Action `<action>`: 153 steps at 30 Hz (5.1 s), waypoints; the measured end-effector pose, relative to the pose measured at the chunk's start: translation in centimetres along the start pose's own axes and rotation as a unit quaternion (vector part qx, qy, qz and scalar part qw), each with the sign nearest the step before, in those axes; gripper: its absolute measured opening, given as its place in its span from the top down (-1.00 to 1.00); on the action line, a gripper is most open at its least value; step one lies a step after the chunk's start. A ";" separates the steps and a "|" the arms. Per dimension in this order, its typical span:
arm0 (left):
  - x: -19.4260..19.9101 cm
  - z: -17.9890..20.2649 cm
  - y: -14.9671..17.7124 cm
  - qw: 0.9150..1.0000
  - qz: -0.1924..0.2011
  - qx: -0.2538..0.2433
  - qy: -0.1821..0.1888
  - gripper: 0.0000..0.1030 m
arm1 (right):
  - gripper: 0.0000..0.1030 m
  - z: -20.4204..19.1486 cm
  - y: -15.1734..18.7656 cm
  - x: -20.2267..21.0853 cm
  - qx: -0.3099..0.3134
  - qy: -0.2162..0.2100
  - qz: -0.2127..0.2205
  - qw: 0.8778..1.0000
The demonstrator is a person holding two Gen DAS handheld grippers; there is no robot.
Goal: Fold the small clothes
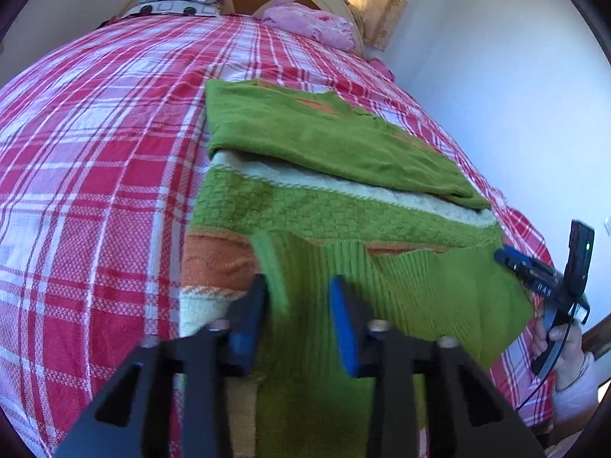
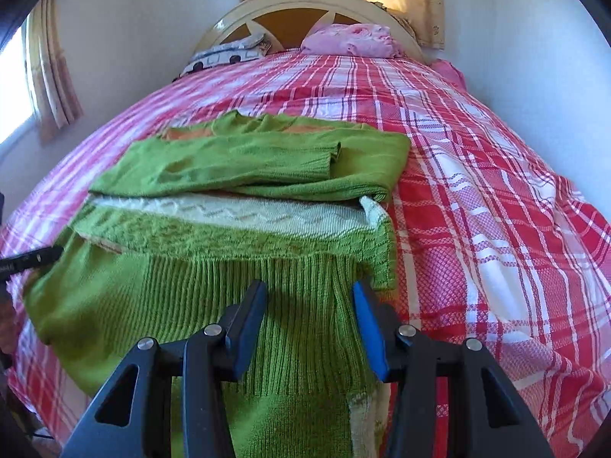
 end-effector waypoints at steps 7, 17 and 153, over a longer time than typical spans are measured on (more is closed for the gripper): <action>0.1 0.0 0.1 1.000 -0.002 0.002 0.004 0.50 | 0.45 -0.1 0.2 0.0 0.025 0.025 -0.003 0.999; 0.1 0.3 0.2 1.000 0.006 -0.005 -0.007 0.70 | 0.78 -0.3 0.2 1.6 0.029 0.028 0.016 0.999; 2.3 -2.8 -0.9 0.974 0.121 0.155 -0.114 -0.84 | 0.55 -6.4 -3.4 -5.7 0.007 -0.004 0.019 1.000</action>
Point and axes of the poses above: each gripper's, at about its wrist camera, not at the fingertips, and x roughly against the way its jaws point, z to its right, y to its underside, the point moved 8 cm from there along -x, roughly the way its jaws point, and after that the axes turned 4 degrees about -x, right-handed, at the moved point
